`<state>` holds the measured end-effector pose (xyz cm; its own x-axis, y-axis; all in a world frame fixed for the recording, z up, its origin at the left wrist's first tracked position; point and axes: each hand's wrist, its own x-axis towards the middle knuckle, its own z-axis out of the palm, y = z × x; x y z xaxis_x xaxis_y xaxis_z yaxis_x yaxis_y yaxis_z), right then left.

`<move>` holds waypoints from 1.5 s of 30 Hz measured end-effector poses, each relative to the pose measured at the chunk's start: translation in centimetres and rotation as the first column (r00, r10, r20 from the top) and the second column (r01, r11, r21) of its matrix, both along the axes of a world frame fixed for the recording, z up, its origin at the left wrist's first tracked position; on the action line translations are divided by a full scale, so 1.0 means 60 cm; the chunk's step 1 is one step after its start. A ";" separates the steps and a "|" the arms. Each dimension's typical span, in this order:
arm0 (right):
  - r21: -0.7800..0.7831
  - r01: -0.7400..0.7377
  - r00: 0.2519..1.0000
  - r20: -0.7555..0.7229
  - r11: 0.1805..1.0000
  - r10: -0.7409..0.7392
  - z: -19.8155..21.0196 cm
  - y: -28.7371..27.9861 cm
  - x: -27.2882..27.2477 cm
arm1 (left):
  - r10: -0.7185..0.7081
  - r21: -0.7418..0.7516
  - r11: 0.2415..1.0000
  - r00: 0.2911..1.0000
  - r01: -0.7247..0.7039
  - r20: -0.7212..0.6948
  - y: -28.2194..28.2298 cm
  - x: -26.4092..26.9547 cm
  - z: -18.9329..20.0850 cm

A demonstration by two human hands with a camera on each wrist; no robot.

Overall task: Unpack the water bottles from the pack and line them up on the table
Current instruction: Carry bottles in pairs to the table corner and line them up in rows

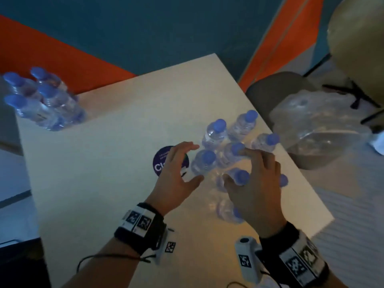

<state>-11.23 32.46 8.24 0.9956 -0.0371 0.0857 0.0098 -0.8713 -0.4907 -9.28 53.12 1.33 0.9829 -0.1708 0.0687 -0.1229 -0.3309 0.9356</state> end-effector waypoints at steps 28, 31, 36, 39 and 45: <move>0.426 -0.428 0.903 0.157 0.797 0.401 0.104 0.262 0.048 | 0.778 -0.011 0.621 0.614 -0.784 0.132 0.294 -0.151 0.071; 0.453 -0.460 0.879 0.110 0.764 0.464 0.022 0.388 0.090 | 0.855 -0.016 0.518 0.518 -0.855 0.030 0.358 -0.137 0.045; 0.436 -0.496 0.841 0.023 0.751 0.541 -0.076 0.536 0.167 | 0.852 -0.029 0.521 0.522 -0.853 -0.042 0.429 -0.070 -0.011; 0.390 -0.485 0.842 -0.033 0.782 0.539 -0.108 0.593 0.212 | 0.847 0.000 0.530 0.530 -0.848 -0.050 0.469 -0.020 -0.040; 0.339 -0.482 0.852 -0.034 0.808 0.522 -0.140 0.643 0.255 | 0.838 0.067 0.546 0.545 -0.835 -0.039 0.519 0.049 -0.066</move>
<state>4.09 71.03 -0.13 0.8838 0.4667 0.0340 0.3276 -0.5652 -0.7572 -6.36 84.23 -2.62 0.6836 0.7296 0.0184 0.2817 -0.2870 0.9156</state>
